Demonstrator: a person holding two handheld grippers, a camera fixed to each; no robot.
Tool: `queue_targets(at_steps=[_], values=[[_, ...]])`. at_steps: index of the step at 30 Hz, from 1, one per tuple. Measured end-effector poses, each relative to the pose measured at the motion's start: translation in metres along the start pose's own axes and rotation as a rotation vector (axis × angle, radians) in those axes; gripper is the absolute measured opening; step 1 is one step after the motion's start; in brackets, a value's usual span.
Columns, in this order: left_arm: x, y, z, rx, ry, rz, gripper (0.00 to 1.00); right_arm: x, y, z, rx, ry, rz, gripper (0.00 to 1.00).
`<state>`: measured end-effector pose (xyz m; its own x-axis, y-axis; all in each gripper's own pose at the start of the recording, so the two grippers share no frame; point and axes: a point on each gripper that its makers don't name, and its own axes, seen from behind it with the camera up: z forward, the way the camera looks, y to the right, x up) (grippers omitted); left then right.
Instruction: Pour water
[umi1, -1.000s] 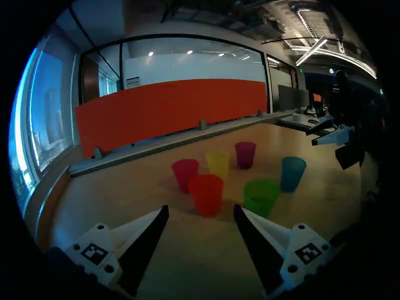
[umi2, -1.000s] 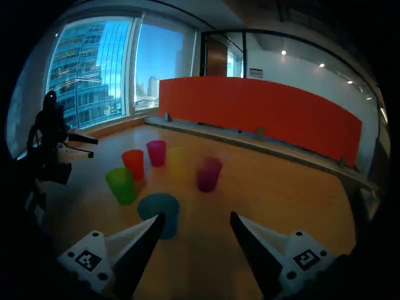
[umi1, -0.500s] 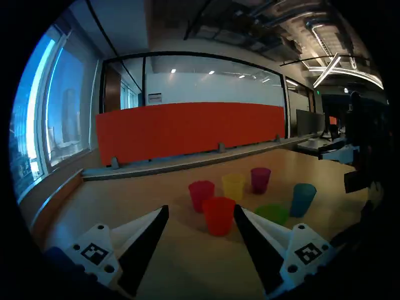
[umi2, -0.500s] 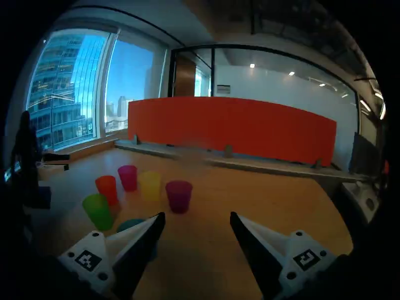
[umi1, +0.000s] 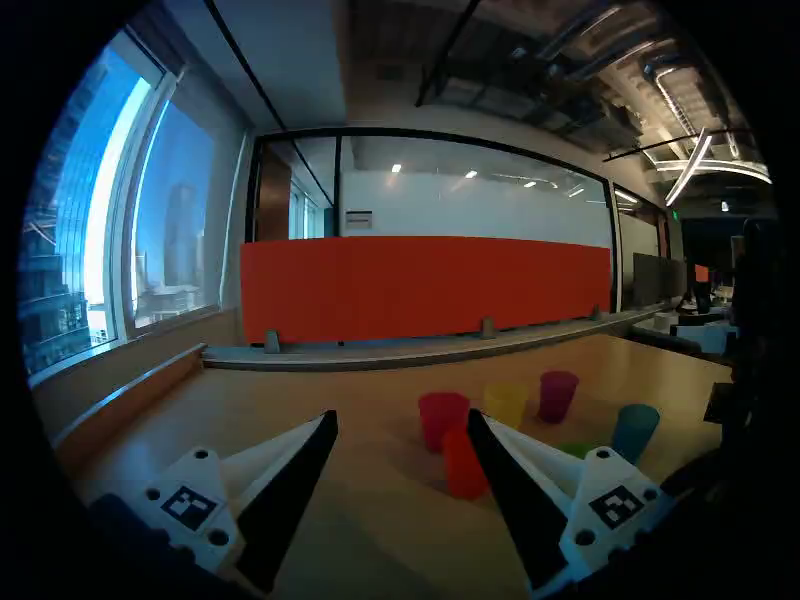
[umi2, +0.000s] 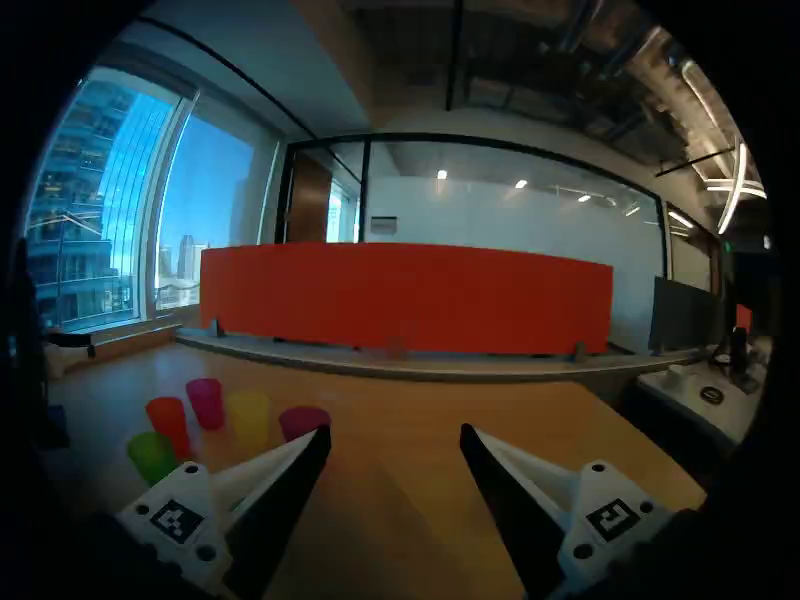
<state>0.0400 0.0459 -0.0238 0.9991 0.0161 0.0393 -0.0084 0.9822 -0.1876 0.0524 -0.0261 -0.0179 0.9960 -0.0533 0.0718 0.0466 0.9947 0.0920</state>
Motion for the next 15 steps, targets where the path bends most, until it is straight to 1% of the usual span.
queue_targets(at_steps=[6,15], values=[[0.0003,0.0010,0.0034,0.029,0.020,-0.021,0.96,0.0012,0.0055,-0.0007,-0.061,0.035,0.003,1.00],[0.0019,0.0019,0.0062,0.054,0.036,-0.010,0.96,0.0009,0.0088,-0.0026,-0.088,0.053,0.040,1.00]])
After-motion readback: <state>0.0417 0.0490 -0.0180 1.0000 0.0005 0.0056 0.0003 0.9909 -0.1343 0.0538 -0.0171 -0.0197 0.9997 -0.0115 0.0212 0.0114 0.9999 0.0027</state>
